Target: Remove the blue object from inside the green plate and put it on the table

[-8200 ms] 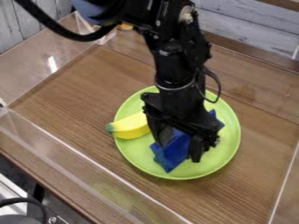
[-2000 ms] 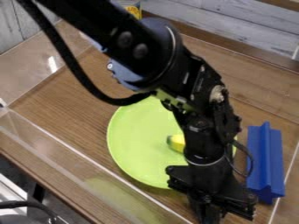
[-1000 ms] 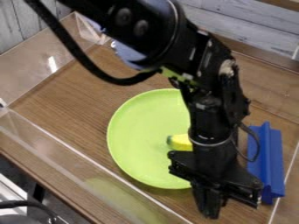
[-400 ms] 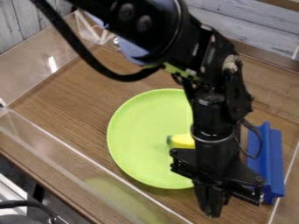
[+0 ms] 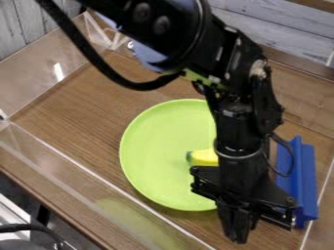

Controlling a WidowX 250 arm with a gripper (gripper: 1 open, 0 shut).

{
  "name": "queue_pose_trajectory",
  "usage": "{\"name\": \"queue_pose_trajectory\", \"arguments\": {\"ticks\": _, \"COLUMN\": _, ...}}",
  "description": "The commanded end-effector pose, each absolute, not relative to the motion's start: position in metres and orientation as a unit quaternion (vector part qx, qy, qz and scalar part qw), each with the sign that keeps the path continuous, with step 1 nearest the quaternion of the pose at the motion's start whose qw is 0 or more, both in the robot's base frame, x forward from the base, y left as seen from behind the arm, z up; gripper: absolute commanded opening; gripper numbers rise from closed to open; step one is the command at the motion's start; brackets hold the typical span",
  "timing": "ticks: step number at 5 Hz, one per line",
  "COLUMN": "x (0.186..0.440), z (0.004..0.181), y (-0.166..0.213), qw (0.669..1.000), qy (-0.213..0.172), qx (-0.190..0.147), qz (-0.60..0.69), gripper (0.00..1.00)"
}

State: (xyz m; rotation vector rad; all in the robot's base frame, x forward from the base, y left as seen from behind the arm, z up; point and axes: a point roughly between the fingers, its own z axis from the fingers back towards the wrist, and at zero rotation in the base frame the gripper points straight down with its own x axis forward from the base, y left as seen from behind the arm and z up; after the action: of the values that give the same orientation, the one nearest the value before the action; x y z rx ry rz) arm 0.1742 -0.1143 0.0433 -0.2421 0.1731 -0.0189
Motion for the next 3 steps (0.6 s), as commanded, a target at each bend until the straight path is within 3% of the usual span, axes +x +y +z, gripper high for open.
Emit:
{"name": "queue_pose_trajectory", "arguments": {"ticks": 1, "x": 0.1832, "z": 0.0579, "y": -0.1191, "qw": 0.989, "qy": 0.058, "qx": -0.134, "qz": -0.015, "gripper": 0.0}}
{"name": "queue_pose_trajectory", "arguments": {"ticks": 2, "x": 0.1844, "z": 0.0618, "y": -0.1169, "qw": 0.989, "qy": 0.061, "qx": -0.132, "qz": -0.008, "gripper": 0.0}}
{"name": "queue_pose_trajectory", "arguments": {"ticks": 3, "x": 0.1831, "z": 0.0648, "y": -0.1144, "qw": 0.989, "qy": 0.066, "qx": -0.129, "qz": 0.0, "gripper": 1.0}}
